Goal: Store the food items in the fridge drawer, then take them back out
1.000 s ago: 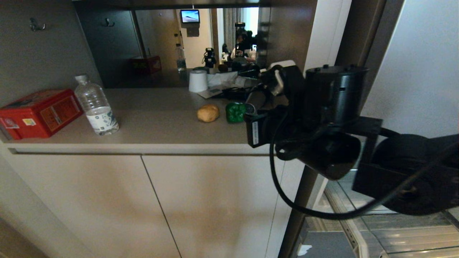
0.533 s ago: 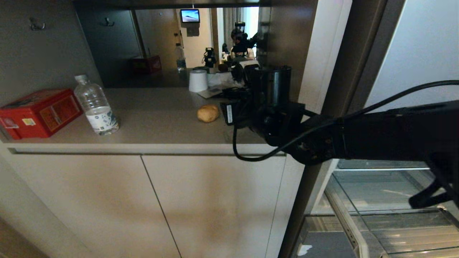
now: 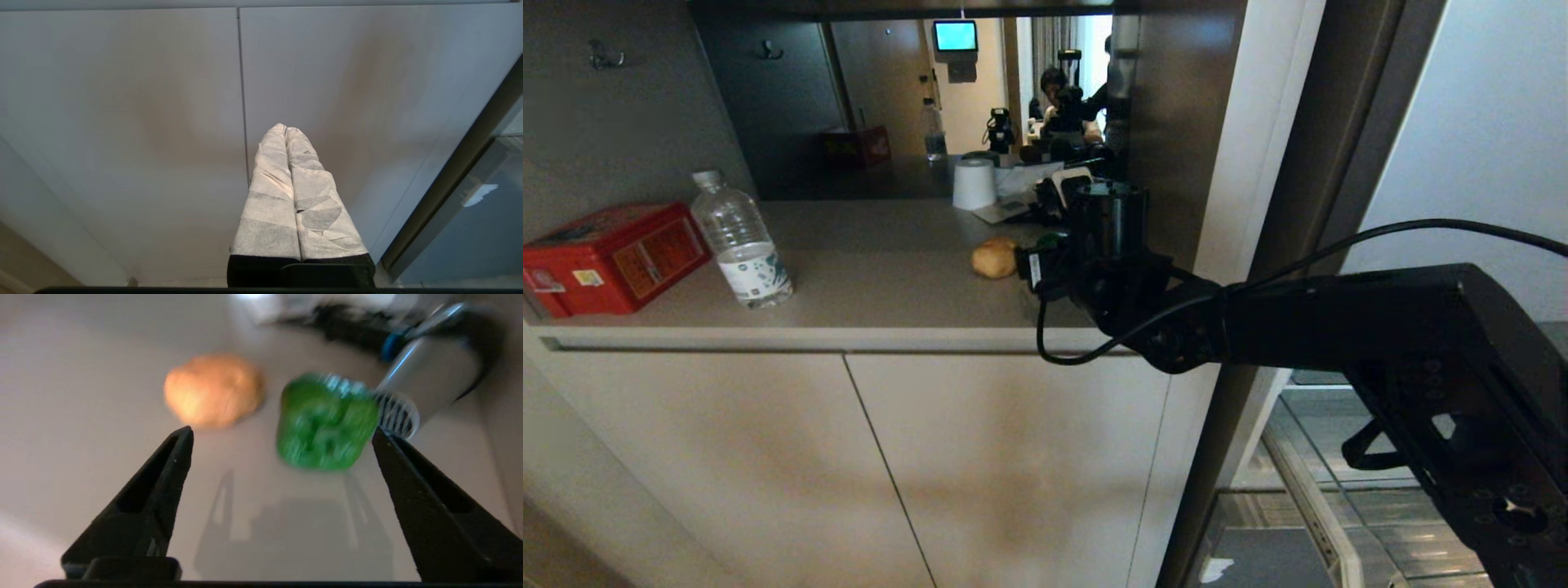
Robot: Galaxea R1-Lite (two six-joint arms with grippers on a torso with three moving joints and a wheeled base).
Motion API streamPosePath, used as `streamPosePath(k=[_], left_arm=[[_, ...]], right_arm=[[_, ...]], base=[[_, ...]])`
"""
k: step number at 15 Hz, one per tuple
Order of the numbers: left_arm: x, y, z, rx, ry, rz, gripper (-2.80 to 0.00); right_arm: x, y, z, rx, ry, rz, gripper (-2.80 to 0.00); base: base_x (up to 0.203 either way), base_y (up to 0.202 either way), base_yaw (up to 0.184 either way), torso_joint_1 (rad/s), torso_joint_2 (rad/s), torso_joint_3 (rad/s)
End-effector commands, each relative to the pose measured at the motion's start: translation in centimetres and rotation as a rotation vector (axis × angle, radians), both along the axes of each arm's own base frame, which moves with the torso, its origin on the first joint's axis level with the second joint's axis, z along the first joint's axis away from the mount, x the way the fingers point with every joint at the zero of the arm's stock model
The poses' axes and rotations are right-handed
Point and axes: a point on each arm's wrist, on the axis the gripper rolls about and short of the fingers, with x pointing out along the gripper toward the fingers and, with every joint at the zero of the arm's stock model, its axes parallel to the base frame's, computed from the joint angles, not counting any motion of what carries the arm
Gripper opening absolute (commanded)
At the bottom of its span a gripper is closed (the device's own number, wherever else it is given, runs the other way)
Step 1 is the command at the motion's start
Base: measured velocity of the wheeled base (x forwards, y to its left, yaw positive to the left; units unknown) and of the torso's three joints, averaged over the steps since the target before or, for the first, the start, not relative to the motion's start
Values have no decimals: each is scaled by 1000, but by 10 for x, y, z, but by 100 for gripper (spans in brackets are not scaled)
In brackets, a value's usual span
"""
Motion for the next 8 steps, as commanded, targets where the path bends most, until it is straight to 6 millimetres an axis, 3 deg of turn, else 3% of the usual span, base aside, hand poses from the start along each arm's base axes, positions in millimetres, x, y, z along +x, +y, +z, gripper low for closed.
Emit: streamPosePath(k=[1,8], left_arm=[[0,0,0,0,1,0,-280],[0,0,0,0,1,0,-280]], right_arm=[[5,2,-8,13,-24,-19,0],[21,-4,-21,48,-100,-91,0]], base=[[0,0,0,0,0,0],[0,0,0,0,0,0]])
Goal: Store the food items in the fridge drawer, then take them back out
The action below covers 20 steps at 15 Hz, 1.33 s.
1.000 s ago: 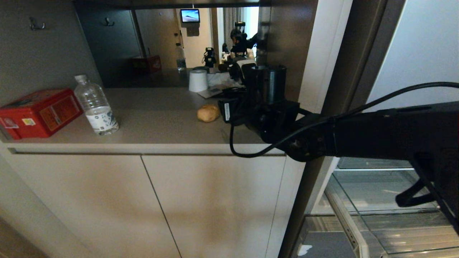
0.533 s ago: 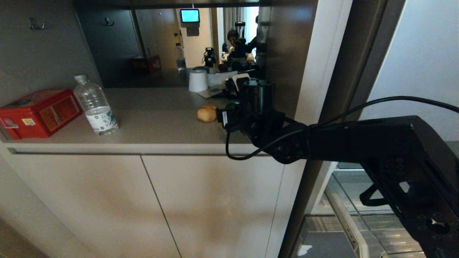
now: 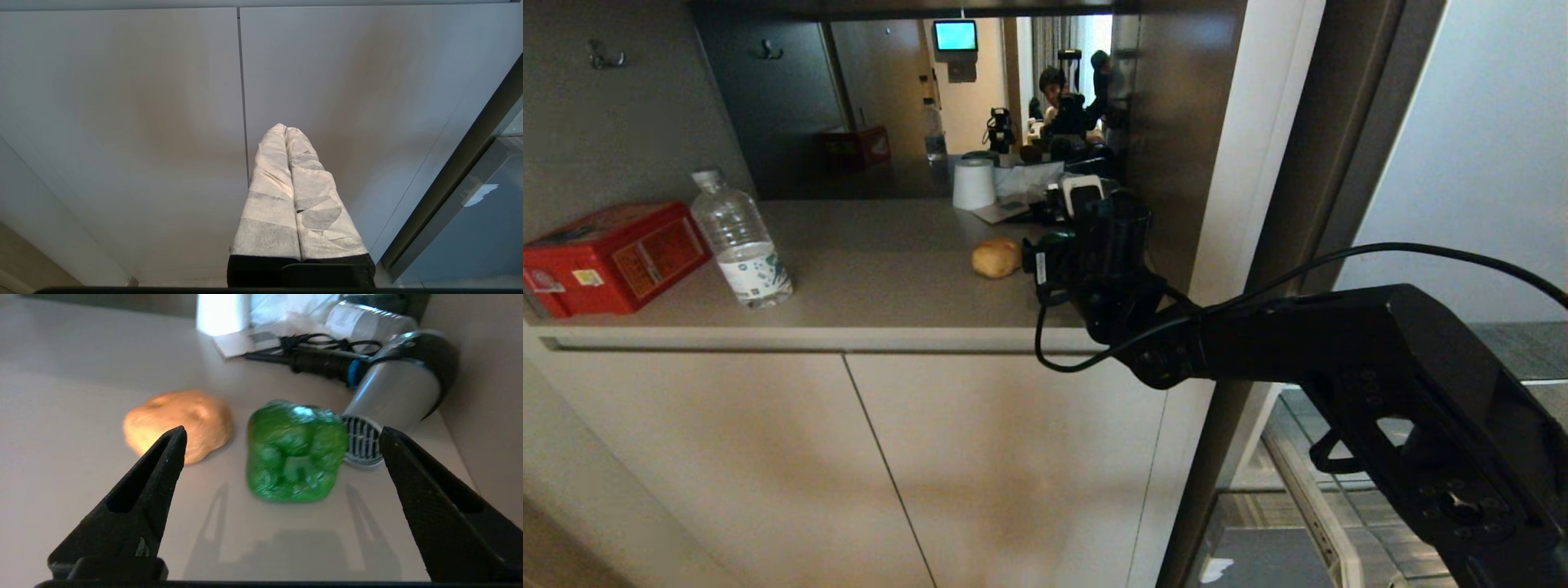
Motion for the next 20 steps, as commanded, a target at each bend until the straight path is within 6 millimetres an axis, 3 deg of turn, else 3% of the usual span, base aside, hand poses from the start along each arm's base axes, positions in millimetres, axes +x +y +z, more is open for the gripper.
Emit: streamPosePath(k=[1,5,7,10,12,14,16,20], left_arm=[[0,0,0,0,1,0,-280],[0,0,0,0,1,0,-280],[0,0,0,0,1,0,-280],[0,0,0,0,1,0,-280],[0,0,0,0,1,0,-280],[0,0,0,0,1,0,-280],[0,0,0,0,1,0,-280],[0,0,0,0,1,0,-280]], right_arm=[[7,-4,-7,-2,-2,-17,0],[9,-12,2,28,-54,-36,0],[-12,-11,30,47,-77,-15,0],[-77,6,52,23,-41,103,0],[-123,12,49,-23,13,190,0],[-165,4,45,-68,60,261,0],[-206,-13,30,-130,121,338,0],[-266,-77,18,-186,171,426,0]], base=[[0,0,0,0,0,0],[0,0,0,0,0,0],[0,0,0,0,0,0],[0,0,0,0,0,0],[0,0,0,0,0,0],[0,0,0,0,0,0],[0,0,0,0,0,0],[0,0,0,0,0,0]])
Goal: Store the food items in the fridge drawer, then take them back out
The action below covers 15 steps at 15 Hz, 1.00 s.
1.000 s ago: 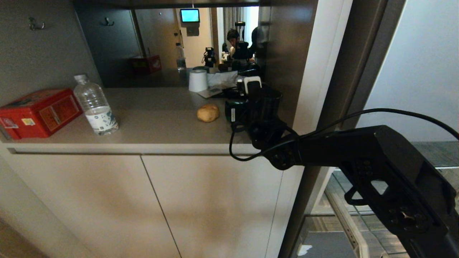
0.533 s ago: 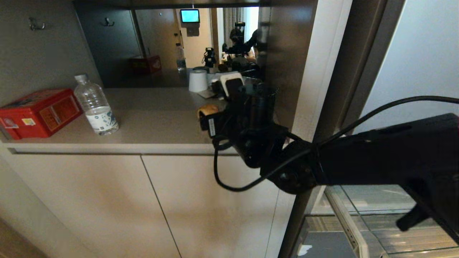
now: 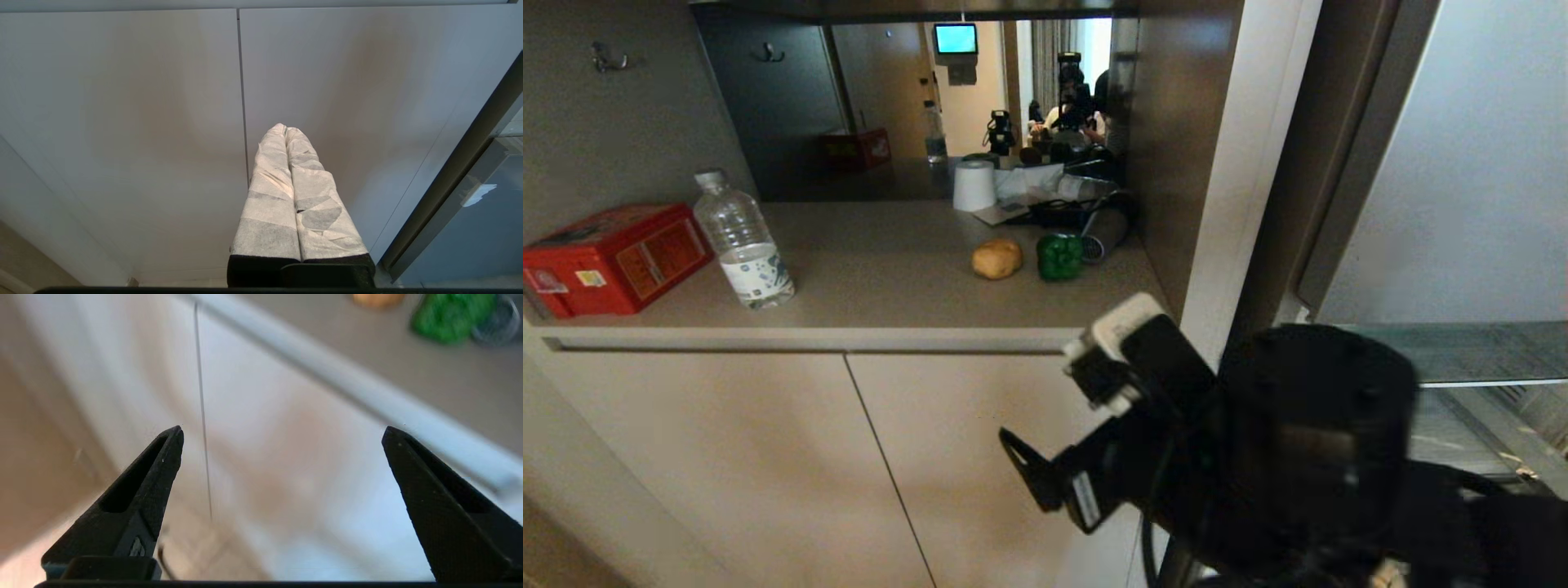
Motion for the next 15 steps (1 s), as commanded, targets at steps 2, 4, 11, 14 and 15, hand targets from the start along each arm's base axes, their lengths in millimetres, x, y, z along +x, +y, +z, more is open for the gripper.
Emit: streamPosePath(k=[2,4,11,14,15], left_arm=[[0,0,0,0,1,0,-280],[0,0,0,0,1,0,-280],[0,0,0,0,1,0,-280],[0,0,0,0,1,2,-280],[0,0,0,-2,1,2,-280]], right_arm=[[-34,-50,14,52,-22,19,0],[-42,-65,12,61,-12,22,0],[-54,-85,22,112,-38,22,0],[-56,-83,23,113,-41,35,0],[-55,-81,25,116,-45,40,0]], base=[[0,0,0,0,0,0],[0,0,0,0,0,0],[133,0,1,7,0,-3],[41,0,0,3,1,1],[0,0,0,0,0,0]])
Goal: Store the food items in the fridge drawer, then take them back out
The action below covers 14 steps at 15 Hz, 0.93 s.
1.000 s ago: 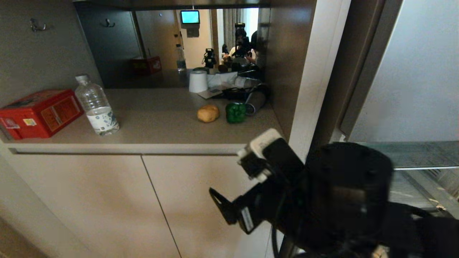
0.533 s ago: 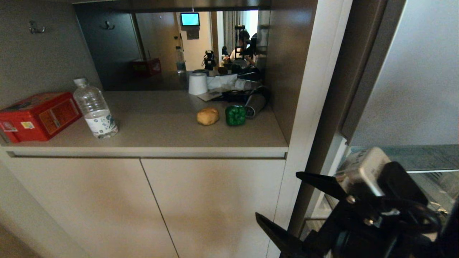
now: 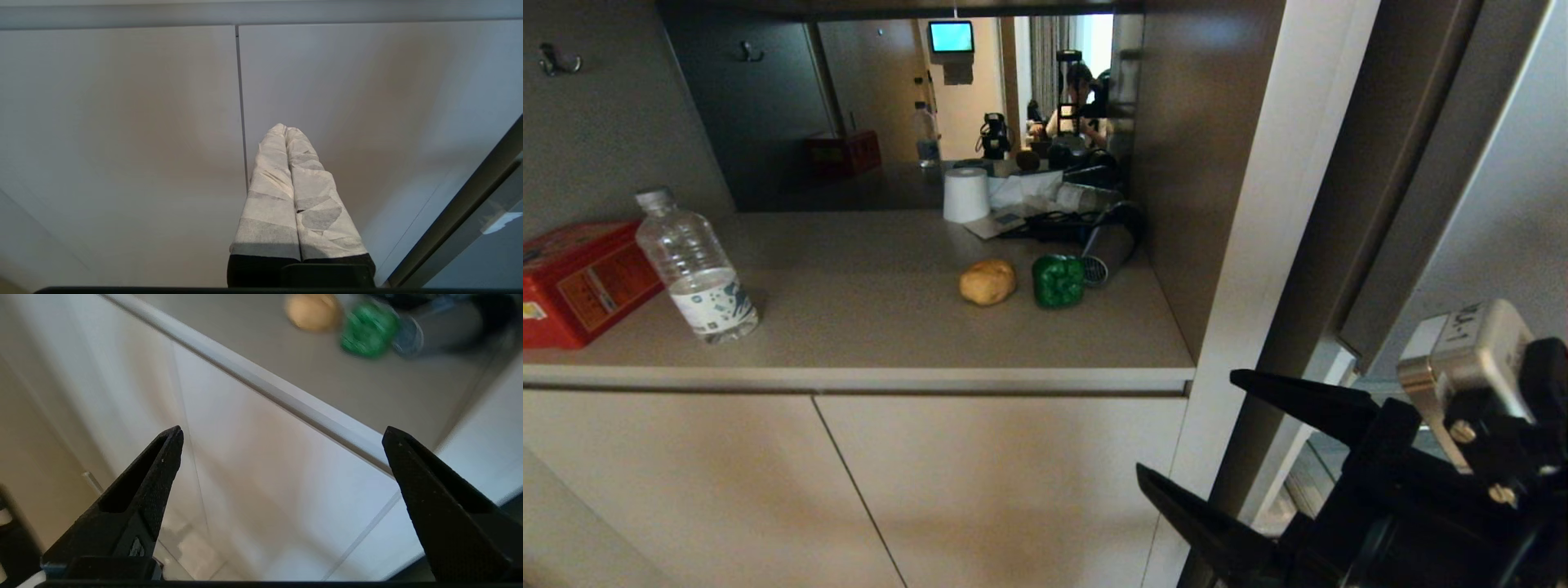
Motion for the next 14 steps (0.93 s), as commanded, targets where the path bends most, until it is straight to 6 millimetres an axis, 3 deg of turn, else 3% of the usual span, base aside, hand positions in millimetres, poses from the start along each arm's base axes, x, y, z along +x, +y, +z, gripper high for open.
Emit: streamPosePath(k=[1,5,8,9,11,14], left_arm=[[0,0,0,-1,3,-1,-280],[0,0,0,0,3,-1,-280],[0,0,0,1,2,-1,-280],[0,0,0,-1,2,-1,-280],[0,0,0,-1,2,0,-280],[0,0,0,0,2,-1,-280]], right_arm=[[3,6,3,5,-5,1,0],[37,67,1,-23,11,-24,0],[83,118,-2,-8,-1,-141,0],[103,127,-3,2,-7,-201,0],[148,117,-6,13,-15,-347,0],[181,104,0,38,-36,-436,0]], base=[[0,0,0,0,0,0],[0,0,0,0,0,0],[0,0,0,0,0,0],[0,0,0,0,0,0],[0,0,0,0,0,0],[0,0,0,0,0,0]])
